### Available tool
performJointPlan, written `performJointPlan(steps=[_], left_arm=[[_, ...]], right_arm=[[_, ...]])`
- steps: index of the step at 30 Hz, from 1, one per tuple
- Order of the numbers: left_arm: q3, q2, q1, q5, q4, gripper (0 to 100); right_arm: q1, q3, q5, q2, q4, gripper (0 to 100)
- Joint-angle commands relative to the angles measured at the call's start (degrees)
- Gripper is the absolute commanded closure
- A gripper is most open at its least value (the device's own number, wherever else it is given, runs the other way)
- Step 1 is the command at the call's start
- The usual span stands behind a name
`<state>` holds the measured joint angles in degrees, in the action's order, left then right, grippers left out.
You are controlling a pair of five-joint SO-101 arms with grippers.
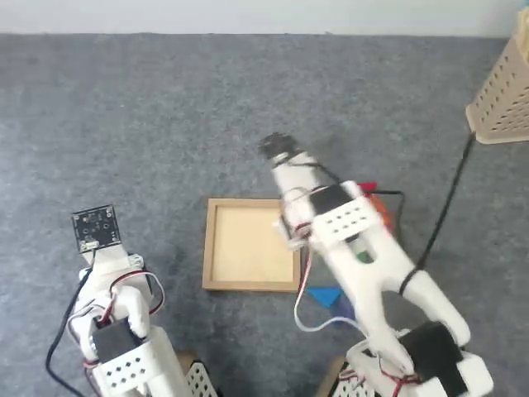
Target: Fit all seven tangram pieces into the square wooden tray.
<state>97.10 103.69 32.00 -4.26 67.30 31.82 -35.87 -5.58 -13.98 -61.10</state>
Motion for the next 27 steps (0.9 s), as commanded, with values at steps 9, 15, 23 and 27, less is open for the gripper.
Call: performJointPlan(steps=[9, 15, 23, 27], left_arm=[[-0.48, 0.44, -0.18, 0.88, 0.35, 99], [-0.48, 0.44, -0.18, 0.88, 0.35, 99], [-0.48, 0.44, -0.18, 0.88, 0.35, 99], [-0.48, 0.44, -0.18, 0.88, 0.35, 99]], right_arm=[[-14.81, 0.62, -1.23, 0.04, 0.13, 71.6], [-14.81, 0.88, -1.49, 7.08, 4.35, 66.9], [-14.99, 2.2, -1.76, 12.88, 6.29, 66.9], [-14.99, 2.11, -1.76, 15.96, 8.4, 67.0]])
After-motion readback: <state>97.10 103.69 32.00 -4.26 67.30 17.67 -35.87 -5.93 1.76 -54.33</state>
